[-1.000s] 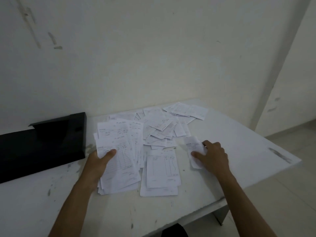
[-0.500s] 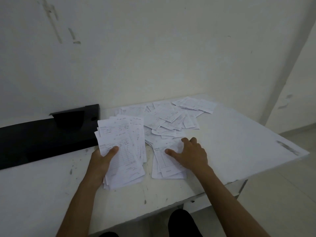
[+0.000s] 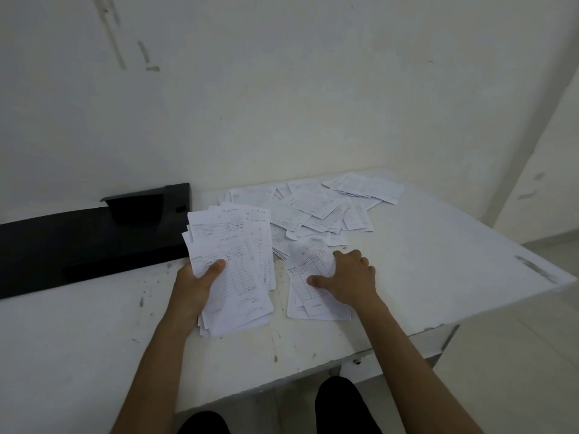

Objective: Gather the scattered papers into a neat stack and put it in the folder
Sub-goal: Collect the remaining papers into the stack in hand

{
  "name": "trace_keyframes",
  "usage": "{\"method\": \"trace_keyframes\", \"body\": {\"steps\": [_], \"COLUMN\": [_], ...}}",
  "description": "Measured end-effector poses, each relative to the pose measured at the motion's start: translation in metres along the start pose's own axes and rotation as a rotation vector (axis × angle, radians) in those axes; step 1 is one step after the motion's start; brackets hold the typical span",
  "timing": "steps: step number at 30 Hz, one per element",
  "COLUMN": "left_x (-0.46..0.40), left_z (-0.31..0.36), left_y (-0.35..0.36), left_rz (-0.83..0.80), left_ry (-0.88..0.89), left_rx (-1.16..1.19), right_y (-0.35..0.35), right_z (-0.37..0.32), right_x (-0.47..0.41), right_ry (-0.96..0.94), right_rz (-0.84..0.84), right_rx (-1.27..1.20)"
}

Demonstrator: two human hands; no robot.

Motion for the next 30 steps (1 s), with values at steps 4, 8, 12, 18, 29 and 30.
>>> {"method": "trace_keyframes", "body": {"steps": [4, 8, 12, 18, 29, 30], "left_x": [0.001, 0.000, 0.000, -0.002, -0.001, -0.001], "left_z": [0.001, 0.000, 0.000, -0.002, -0.001, 0.000], "left_y": [0.001, 0.000, -0.001, -0.002, -0.002, -0.002], "left_rz": [-0.005, -0.005, -0.012, -0.015, -0.020, -0.020], "left_ry": [0.011, 0.006, 0.012, 0.005, 0.006, 0.008], "left_rx": [0.009, 0.000, 0.001, 0.005, 0.046, 0.053], "right_y": [-0.001, -0.003, -0.008, -0.003, -0.012, -0.013], "right_z": [-0.002, 0.001, 0.002, 0.001, 0.014, 0.015], "right_x": [-0.006, -0.011, -0.008, -0.004, -0.002, -0.003], "right_ry": [-0.024, 0.012, -0.014, -0.079, -0.346, -0.354], "right_rz": [-0.040, -0.108, -0.040, 0.019, 0.035, 0.011], "right_rx": [-0.051, -0.035, -0.035, -0.012, -0.810, -0.861]}}
Point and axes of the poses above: each hand's wrist, its own x-axis away from the middle knuckle, its own y-axis out of the palm, z = x × y, the point moved 4 cm from there along -x, towards the middle knuckle, and after that the axes turned 7 degrees about -z, right-handed, at the moved point
